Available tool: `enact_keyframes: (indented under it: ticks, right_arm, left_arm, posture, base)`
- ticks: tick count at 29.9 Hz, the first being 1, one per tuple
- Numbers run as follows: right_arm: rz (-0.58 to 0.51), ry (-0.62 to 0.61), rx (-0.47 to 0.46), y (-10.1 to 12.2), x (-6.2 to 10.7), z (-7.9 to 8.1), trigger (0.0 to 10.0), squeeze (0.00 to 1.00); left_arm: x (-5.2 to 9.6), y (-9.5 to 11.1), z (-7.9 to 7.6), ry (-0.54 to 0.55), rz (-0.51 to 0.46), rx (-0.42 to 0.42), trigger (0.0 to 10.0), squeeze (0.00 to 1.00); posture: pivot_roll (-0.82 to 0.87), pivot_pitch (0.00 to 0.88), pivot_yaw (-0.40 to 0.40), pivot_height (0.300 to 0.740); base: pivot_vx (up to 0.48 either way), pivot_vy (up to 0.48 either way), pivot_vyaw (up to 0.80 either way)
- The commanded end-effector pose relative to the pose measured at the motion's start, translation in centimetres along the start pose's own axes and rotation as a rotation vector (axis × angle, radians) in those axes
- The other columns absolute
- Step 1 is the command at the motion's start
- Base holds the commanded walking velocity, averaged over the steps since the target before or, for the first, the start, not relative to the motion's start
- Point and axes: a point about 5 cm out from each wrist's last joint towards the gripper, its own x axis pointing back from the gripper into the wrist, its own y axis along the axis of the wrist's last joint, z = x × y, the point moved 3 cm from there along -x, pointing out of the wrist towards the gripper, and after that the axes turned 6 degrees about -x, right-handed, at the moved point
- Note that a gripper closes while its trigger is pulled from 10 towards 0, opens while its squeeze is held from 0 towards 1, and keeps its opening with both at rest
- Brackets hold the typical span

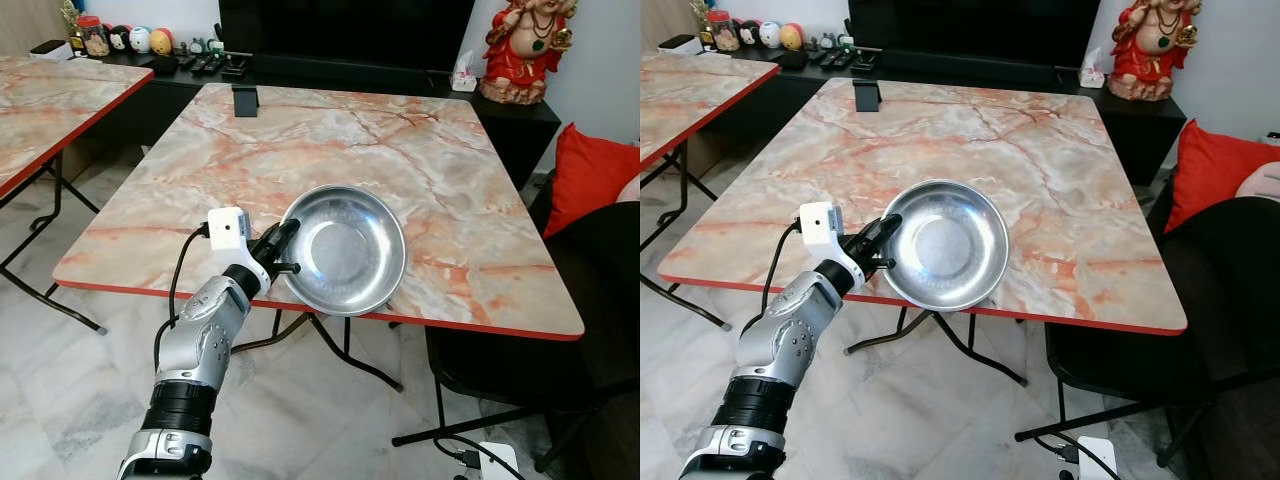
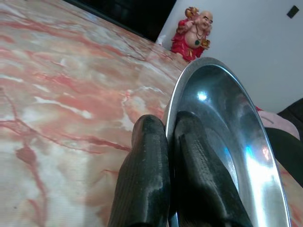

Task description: Setting the table

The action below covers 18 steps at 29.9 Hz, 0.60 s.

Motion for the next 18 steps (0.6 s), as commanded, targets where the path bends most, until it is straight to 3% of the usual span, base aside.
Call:
enact_keyframes:
  ticks: [1, 18]
  right_arm:
    - [-0.007, -0.005, -0.006, 0.13, 0.00, -0.16, 10.0, 0.00]
    - [-0.009, -0.002, -0.001, 0.23, -0.02, -0.10, 10.0, 0.00]
  left_arm:
    - [-0.62, 0.76, -0.62, -0.022, -0.015, -0.002, 10.0, 0.00]
    - [-0.82, 0.92, -0.80, -0.029, -0.016, -0.029, 10.0, 0.00]
  posture:
    - [0.12, 0.000, -0.072, 0.707]
    - [0.13, 0.000, -0.072, 0.707]
  base:
    - [0.244, 0.000, 0.00]
    - [0.266, 0.000, 0.00]
